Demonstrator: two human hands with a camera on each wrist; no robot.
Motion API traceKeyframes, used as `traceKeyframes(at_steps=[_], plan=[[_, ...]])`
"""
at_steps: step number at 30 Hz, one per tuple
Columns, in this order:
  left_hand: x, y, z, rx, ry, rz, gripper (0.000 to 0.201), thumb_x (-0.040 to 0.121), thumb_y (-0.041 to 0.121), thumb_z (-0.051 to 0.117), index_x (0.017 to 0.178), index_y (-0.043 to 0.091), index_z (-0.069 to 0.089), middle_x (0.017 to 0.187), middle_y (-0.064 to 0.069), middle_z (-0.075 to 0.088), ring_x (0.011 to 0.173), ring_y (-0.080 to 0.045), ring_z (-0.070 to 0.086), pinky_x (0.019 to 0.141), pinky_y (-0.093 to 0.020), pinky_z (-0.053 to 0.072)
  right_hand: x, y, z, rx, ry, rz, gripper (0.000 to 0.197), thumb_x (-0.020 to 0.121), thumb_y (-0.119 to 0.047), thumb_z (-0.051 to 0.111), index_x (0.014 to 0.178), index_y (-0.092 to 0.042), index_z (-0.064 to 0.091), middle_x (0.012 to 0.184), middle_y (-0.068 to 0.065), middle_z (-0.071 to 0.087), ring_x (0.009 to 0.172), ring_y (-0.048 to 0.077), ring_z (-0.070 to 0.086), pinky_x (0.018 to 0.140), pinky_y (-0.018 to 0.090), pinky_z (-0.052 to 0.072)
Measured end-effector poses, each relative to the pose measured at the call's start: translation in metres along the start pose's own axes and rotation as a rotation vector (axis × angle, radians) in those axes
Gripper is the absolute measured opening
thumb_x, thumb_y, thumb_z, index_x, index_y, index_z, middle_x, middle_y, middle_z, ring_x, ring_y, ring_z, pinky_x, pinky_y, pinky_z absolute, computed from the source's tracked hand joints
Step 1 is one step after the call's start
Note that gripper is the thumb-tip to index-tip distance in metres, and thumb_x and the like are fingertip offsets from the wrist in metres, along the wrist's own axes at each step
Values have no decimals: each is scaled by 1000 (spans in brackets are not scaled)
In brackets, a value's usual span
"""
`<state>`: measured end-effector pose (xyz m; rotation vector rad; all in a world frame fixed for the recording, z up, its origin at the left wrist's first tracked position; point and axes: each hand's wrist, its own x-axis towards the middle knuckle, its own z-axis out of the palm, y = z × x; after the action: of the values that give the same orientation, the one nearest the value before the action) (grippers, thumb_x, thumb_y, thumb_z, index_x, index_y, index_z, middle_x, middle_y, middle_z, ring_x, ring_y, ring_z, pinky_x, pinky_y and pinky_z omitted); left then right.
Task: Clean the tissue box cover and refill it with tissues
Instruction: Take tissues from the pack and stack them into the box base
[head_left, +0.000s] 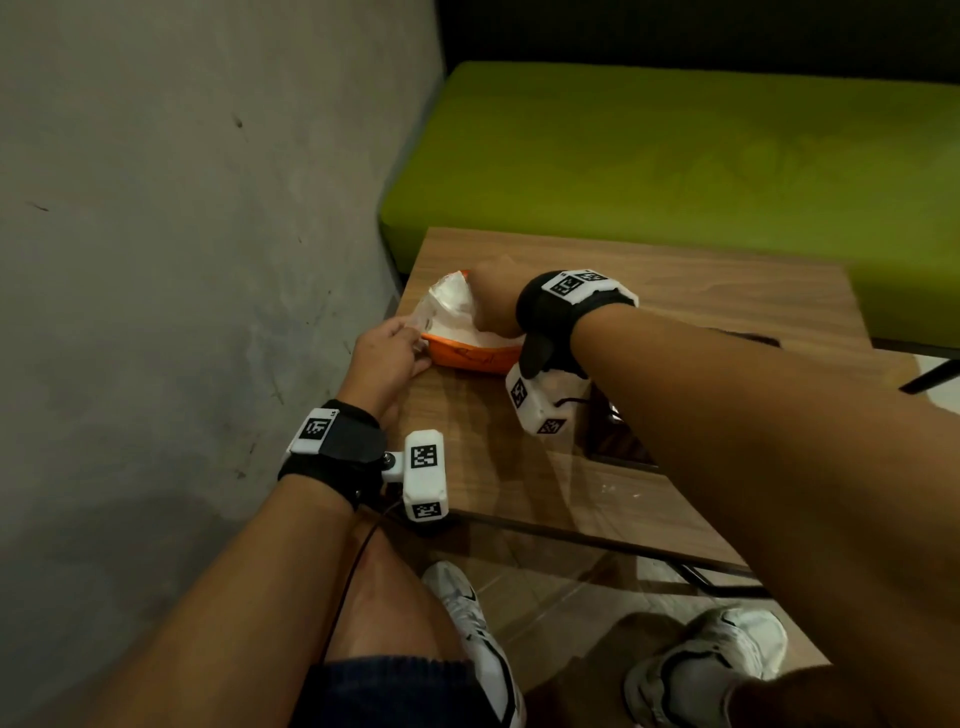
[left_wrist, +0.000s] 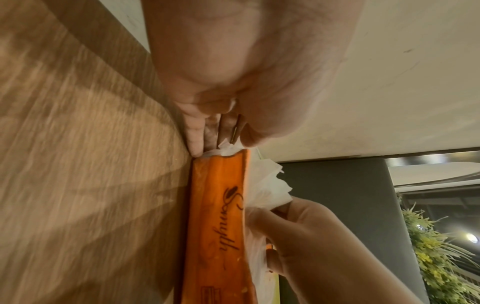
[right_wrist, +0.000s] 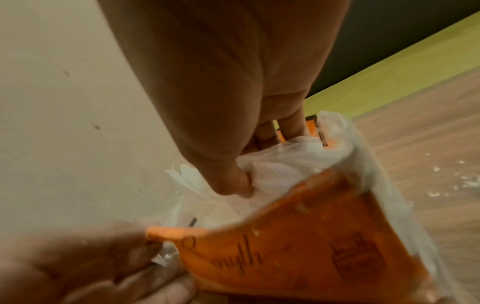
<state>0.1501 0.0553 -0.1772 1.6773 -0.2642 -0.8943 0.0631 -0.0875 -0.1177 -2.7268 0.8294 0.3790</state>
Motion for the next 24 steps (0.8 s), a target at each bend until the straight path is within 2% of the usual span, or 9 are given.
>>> traceKeyframes(at_steps=[3,5,8,12,17,18,20,22,24], plan=[[0,0,0,-10,10,-3,21,112,14,46,114,14,68,119,-15,71,107,-19,70,88,-31,61,-3,6,-7,74,34,10,25,96,-20,69,116,-4,68,107,13,68,92,30,60,76,33,43],[-1,2,0,-13,18,0,22,112,14,46,113,14,68,120,-17,71,109,-20,70,90,-32,61,-7,8,-12,113,54,-1,20,95,-22,69,110,-8,68,97,8,60,87,26,53,74,30,39],[-2,3,-2,-2,22,-13,25,112,13,46,104,18,70,125,-19,70,114,-24,70,96,-37,62,-11,13,-15,159,48,-5,14,94,-24,70,96,-12,62,94,6,59,85,26,54,71,31,39],[-9,6,-2,-17,19,-36,26,112,13,45,108,18,70,126,-18,71,119,-26,70,99,-38,61,-21,21,-22,292,95,-3,17,95,-23,68,89,-18,53,89,0,57,84,23,52,67,28,36],[-13,7,-2,-5,18,-14,25,110,10,46,104,18,69,120,-16,70,113,-24,69,90,-31,62,-25,29,-26,476,154,64,23,91,-24,70,94,-2,67,87,11,65,78,27,58,65,32,43],[-12,7,-3,13,40,-2,21,108,12,50,107,17,70,121,-14,70,112,-23,69,92,-33,62,-26,30,-27,492,162,68,24,90,-24,70,96,-1,68,89,12,66,78,27,58,66,33,44],[-9,8,-8,125,228,105,22,99,19,60,117,16,73,121,-10,73,112,-23,70,100,-39,59,-28,32,-30,513,178,50,20,90,-24,70,96,-5,70,91,11,69,79,26,60,68,35,47],[-14,17,-11,122,440,277,18,94,24,64,108,23,76,111,-5,76,106,-24,72,99,-46,60,-31,31,-35,524,212,17,13,89,-23,70,92,-10,69,90,9,69,79,25,61,67,33,45],[-29,30,-3,9,443,397,9,95,31,65,95,29,73,99,0,75,95,-18,72,92,-51,62,-37,27,-42,539,252,-19,10,88,-23,70,88,-14,68,88,7,70,79,27,63,66,34,47]])
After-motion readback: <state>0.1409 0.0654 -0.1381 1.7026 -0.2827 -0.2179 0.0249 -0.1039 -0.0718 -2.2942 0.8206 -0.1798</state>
